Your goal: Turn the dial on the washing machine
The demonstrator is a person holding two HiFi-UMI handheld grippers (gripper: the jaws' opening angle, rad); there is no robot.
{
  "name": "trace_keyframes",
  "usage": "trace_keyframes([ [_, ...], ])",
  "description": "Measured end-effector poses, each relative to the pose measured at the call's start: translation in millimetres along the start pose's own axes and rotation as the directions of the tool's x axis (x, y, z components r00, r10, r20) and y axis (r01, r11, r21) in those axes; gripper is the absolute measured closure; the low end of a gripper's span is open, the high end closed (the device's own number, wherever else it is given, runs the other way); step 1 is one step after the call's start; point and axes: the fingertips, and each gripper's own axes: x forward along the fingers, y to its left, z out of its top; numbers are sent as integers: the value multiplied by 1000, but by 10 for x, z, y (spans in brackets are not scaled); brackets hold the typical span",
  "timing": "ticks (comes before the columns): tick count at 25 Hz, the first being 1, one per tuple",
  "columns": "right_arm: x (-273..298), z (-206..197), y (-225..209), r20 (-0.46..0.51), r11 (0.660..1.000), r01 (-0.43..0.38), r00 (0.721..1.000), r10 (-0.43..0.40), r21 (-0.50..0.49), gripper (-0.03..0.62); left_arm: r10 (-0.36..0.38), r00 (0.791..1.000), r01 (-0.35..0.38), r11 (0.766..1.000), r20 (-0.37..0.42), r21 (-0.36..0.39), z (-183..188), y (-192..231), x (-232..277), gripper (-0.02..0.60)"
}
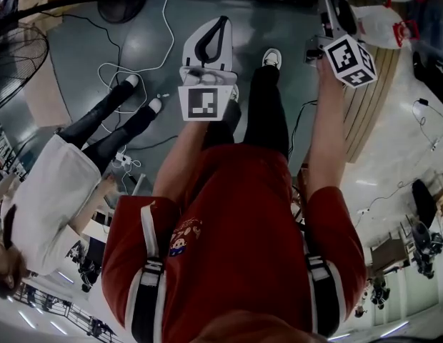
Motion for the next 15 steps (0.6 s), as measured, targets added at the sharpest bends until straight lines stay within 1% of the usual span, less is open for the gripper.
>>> trace_keyframes([
  [4, -3, 15, -6, 5, 999, -12, 1000, 11, 35, 319, -7, 1000, 7, 1000, -2, 8, 9, -8, 9, 566],
  [7, -13, 3, -15, 8, 996, -28, 1000, 27, 82, 319, -10, 1000, 10, 1000, -19, 12, -31, -13, -9, 566],
  [10, -14, -1, -14, 12, 991, -45, 999, 44, 129, 319, -8, 1000, 8, 1000, -16, 12, -17, -10, -16, 566],
  [15, 0, 2, -33, 24, 969, -79, 997, 76, 234, 319, -2, 1000, 2, 1000, 4, 9, 36, -14, 9, 566],
])
